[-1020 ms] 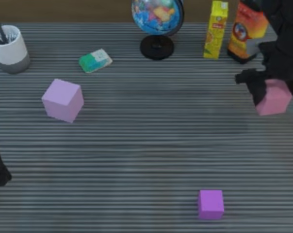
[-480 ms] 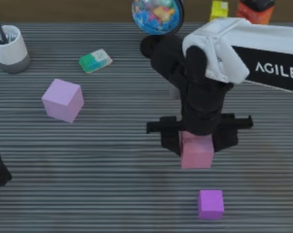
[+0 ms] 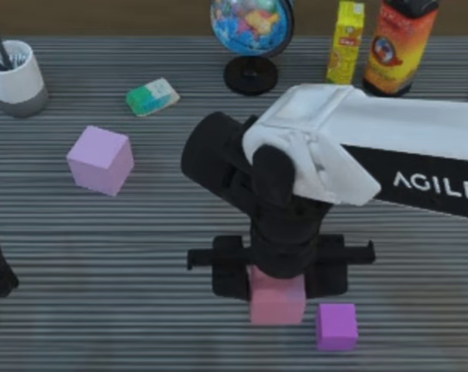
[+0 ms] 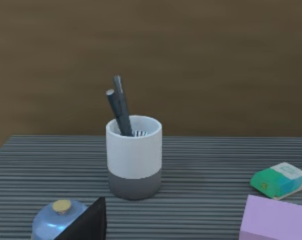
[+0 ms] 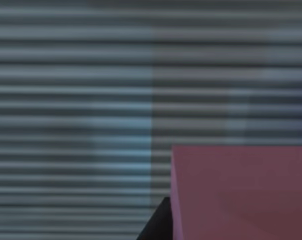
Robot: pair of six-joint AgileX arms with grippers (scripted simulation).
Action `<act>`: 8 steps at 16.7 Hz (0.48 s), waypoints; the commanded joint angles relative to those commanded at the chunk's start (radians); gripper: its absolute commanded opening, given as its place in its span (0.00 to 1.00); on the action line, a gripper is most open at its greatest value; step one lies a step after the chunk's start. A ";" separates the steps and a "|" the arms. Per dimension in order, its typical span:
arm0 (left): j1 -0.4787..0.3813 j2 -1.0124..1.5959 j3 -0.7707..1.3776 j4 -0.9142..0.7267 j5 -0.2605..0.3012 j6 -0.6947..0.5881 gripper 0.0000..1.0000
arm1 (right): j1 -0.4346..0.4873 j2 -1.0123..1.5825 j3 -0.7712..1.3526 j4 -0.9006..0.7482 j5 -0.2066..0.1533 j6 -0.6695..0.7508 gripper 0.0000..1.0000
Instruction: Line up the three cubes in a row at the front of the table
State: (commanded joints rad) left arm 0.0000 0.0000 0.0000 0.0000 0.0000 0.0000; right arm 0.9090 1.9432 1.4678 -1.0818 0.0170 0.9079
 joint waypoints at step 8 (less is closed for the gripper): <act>0.000 0.000 0.000 0.000 0.000 0.000 1.00 | 0.003 0.056 -0.094 0.149 -0.002 -0.001 0.00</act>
State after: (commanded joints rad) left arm 0.0000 0.0000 0.0000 0.0000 0.0000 0.0000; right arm 0.9118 1.9990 1.3737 -0.9332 0.0155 0.9065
